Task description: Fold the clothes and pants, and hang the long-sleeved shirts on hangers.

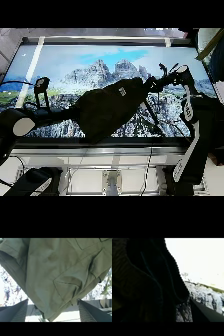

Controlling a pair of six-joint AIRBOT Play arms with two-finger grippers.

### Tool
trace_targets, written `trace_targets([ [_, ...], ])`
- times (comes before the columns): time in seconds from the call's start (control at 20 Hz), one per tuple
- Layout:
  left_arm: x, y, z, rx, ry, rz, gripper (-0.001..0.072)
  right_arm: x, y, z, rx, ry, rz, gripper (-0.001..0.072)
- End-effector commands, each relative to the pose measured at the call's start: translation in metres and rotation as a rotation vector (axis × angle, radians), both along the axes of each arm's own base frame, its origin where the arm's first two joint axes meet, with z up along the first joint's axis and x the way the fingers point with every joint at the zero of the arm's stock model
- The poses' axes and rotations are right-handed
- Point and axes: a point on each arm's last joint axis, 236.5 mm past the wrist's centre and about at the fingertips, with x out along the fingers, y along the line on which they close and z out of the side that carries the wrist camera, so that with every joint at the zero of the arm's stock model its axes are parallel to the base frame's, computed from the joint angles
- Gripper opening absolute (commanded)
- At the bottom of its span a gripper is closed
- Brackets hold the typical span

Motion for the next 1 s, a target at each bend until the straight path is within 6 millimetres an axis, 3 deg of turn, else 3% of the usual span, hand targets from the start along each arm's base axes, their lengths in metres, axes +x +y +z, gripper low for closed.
trace_targets([
  [0.0,0.000,0.000,0.001,-0.003,-0.001,0.004,0.0702,-0.008,0.026,-0.019,-0.017,0.047,0.038,0.0686],
  [0.15,0.000,0.000,0.001,-0.003,-0.001,0.003,0.0702,-0.014,0.049,-0.027,-0.018,0.055,0.080,0.0680],
  [0.2,0.000,0.000,0.001,-0.002,-0.001,0.003,0.0702,-0.014,0.055,-0.026,-0.016,0.042,0.093,0.0603],
  [0.3,0.000,0.000,0.001,-0.002,-0.001,0.003,0.0702,-0.013,0.064,-0.021,0.000,-0.005,0.140,0.0192],
  [0.35,0.000,0.000,0.001,-0.002,-0.001,0.003,0.0702,-0.013,0.066,-0.019,0.015,-0.017,0.147,0.0030],
  [0.45,0.000,0.000,0.001,-0.001,-0.002,0.003,0.0702,-0.009,0.068,-0.009,0.056,-0.028,0.131,0.0030],
  [0.55,0.001,0.001,0.001,0.002,-0.003,0.004,0.0702,-0.003,0.062,0.014,0.101,-0.055,0.107,0.0029],
  [0.65,0.002,0.004,0.001,0.014,-0.009,0.006,0.0702,0.006,0.040,0.049,0.099,-0.121,0.081,0.0029],
  [0.75,0.002,0.004,0.000,0.015,-0.010,0.006,0.0702,0.015,0.003,0.096,0.076,-0.214,0.019,0.0029],
  [0.85,0.002,0.004,0.000,0.015,-0.010,0.006,0.0702,0.015,-0.048,0.149,0.030,-0.291,-0.079,0.0029],
  [0.95,0.002,0.004,0.000,0.016,-0.010,0.006,0.0702,-0.001,-0.109,0.200,-0.050,-0.344,-0.198,0.0029],
])
